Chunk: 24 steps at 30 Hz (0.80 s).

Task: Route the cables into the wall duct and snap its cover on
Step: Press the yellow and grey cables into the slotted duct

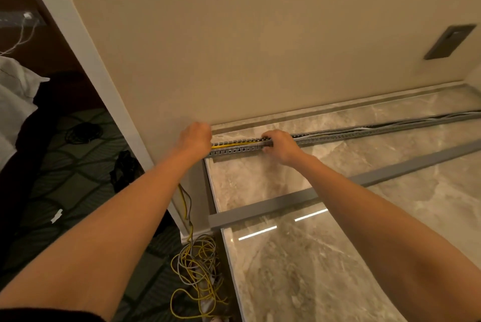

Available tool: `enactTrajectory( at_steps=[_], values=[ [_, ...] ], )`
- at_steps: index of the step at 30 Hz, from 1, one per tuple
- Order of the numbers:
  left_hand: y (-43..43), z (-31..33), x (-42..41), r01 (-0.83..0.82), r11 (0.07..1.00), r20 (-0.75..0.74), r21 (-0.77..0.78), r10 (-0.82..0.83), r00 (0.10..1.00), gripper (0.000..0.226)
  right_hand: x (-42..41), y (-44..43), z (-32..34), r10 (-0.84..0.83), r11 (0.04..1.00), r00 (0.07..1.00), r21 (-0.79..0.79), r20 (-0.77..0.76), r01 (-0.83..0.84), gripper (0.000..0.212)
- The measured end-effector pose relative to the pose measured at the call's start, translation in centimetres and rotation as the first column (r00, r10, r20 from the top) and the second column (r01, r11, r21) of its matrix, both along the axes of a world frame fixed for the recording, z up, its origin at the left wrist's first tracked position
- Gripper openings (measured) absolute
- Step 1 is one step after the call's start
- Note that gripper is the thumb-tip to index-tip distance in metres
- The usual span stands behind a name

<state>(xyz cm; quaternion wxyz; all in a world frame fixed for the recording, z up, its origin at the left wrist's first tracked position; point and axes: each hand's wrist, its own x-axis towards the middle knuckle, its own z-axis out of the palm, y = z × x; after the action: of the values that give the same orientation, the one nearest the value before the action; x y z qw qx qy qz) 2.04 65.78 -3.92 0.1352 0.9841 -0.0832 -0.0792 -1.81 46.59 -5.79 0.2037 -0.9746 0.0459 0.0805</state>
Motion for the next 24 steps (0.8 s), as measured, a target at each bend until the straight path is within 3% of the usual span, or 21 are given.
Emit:
enactTrajectory(
  at_steps=[4,8,18,24],
  values=[
    [-4.6,-0.4,-0.7,0.215,0.975,-0.035,0.049,-0.213,0.976,0.027,-1.2,-3.8,0.0,-0.057,0.998,0.998,-0.032,0.015,0.058,0.044],
    [-9.8,-1.0,-1.3,0.303,0.945,-0.021,0.122,-0.303,0.953,0.034,-1.6,-8.5,-0.3,-0.081,0.994,0.996,-0.074,0.039,0.083,0.048],
    [-22.5,-2.2,-2.3,0.249,0.949,0.055,0.192,-0.264,0.963,0.029,-0.4,-22.0,-2.3,0.057,0.975,0.997,-0.219,0.044,-0.046,0.045],
    [-26.9,-2.5,-2.7,0.185,0.943,0.082,0.277,-0.215,0.973,0.026,0.3,-27.8,-1.8,0.056,0.988,0.995,-0.151,0.081,-0.044,0.037]
  ],
)
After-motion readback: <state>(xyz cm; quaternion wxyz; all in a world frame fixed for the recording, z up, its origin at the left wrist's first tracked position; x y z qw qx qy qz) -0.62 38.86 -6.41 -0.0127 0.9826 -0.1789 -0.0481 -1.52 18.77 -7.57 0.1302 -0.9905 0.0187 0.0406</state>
